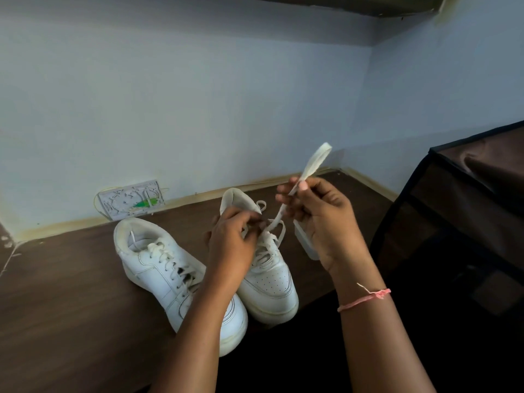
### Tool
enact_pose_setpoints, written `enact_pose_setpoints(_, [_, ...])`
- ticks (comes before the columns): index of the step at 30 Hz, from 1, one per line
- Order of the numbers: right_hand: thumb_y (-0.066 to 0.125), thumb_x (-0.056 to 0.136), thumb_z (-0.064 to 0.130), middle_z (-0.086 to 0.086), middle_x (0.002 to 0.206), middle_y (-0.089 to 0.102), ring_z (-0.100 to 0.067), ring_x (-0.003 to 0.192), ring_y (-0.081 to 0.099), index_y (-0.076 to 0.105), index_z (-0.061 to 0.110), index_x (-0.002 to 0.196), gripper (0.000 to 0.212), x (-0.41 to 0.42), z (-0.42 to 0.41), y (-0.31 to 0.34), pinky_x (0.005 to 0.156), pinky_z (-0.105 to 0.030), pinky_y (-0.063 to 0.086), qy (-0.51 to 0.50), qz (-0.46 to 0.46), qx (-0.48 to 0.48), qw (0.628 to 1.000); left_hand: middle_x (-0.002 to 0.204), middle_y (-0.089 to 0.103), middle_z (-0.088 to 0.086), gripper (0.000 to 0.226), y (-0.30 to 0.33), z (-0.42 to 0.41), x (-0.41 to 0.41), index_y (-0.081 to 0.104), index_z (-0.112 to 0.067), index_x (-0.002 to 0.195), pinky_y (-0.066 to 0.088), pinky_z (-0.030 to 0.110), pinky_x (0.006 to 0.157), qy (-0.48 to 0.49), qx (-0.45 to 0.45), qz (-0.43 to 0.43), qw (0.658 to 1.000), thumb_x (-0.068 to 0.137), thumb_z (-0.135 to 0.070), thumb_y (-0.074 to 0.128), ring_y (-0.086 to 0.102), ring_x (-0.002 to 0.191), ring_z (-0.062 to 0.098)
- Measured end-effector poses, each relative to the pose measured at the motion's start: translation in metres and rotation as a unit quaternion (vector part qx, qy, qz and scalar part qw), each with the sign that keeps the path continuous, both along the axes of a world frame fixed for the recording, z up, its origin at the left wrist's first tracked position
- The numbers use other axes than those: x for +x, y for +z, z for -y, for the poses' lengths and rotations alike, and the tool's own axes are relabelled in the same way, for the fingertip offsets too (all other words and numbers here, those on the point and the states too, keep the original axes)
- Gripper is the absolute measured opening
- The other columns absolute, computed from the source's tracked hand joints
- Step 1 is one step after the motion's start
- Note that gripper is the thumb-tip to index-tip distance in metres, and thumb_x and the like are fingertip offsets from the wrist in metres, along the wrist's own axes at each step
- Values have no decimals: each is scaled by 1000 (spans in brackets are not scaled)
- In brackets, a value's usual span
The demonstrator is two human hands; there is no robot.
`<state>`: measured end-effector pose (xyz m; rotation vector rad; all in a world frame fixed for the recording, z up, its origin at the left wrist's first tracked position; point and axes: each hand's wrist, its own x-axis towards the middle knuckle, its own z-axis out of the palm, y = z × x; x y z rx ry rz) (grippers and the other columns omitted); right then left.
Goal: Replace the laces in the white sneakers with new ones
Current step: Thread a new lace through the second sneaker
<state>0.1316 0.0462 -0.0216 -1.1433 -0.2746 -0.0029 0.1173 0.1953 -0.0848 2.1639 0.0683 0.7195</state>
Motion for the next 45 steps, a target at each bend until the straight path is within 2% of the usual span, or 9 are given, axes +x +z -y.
enact_pose_setpoints(5, [49,92,-10,-13,115,67,-25,100,64,63,17,114,38,7,-7,-28,72,-24,53,2,-37,-251,967,93,59,-19,18,14,1,-1,66,-39,83,49,38,85,-48,-59,72,994,91,-24,63,58,91,6])
enact_pose_setpoints(10, [46,92,-6,-9,132,54,-9,93,57,28,25,151,69,8,-12,-39,68,-14,41,-41,-4,-516,856,100,58,-16,34,0,-32,-1,68,-48,95,53,42,88,14,-55,-28,998,90,-14,66,60,98,11])
enact_pose_setpoints(13, [46,96,9,-2,118,63,-9,89,58,52,20,134,40,8,-17,-51,69,-19,45,14,21,-534,845,116,52,-13,38,-1,-36,-4,68,-43,111,42,24,89,-10,6,-64,998,94,-10,60,51,108,8])
enact_pose_setpoints(17, [60,94,25,0,93,63,-11,79,60,66,14,99,13,10,-30,-64,64,-23,47,-110,86,-535,833,139,45,-11,43,-9,-33,-2,63,-39,126,33,21,96,-36,65,-83,994,97,-9,53,43,125,11])
enact_pose_setpoints(21, [63,90,7,2,84,66,-11,74,63,66,14,81,12,14,-32,-67,66,-28,55,-175,122,-497,841,133,49,-21,39,-9,-29,-2,61,-44,122,27,23,93,-25,59,-90,994,97,-15,54,51,116,4])
enact_pose_setpoints(28, [53,98,16,-5,89,64,-16,79,60,65,13,93,13,21,49,-46,65,-29,45,-372,-42,-496,784,118,52,-21,38,-6,-33,-4,63,-43,114,49,40,95,-43,22,-78,996,97,-10,54,57,104,9])
enact_pose_setpoints(33, [54,99,26,2,98,68,-8,76,63,64,20,114,19,14,13,-47,64,-21,54,-181,18,-464,867,121,57,-17,44,-8,-35,-1,63,-46,111,51,42,91,-45,13,-79,996,98,-7,49,57,89,9])
enact_pose_setpoints(36, [55,98,30,12,83,60,0,69,57,66,23,104,14,9,-16,-56,55,-8,43,-97,59,-529,841,122,58,-15,42,-9,-32,0,63,-44,112,51,42,89,-37,20,-76,996,97,-7,50,58,91,9])
enact_pose_setpoints(45, [63,92,12,2,83,66,-11,74,63,67,15,86,7,24,1,-66,67,-36,58,-291,92,-489,817,109,60,-13,34,-15,-27,1,59,-40,109,37,22,61,-8,32,-65,997,96,-9,53,44,62,5])
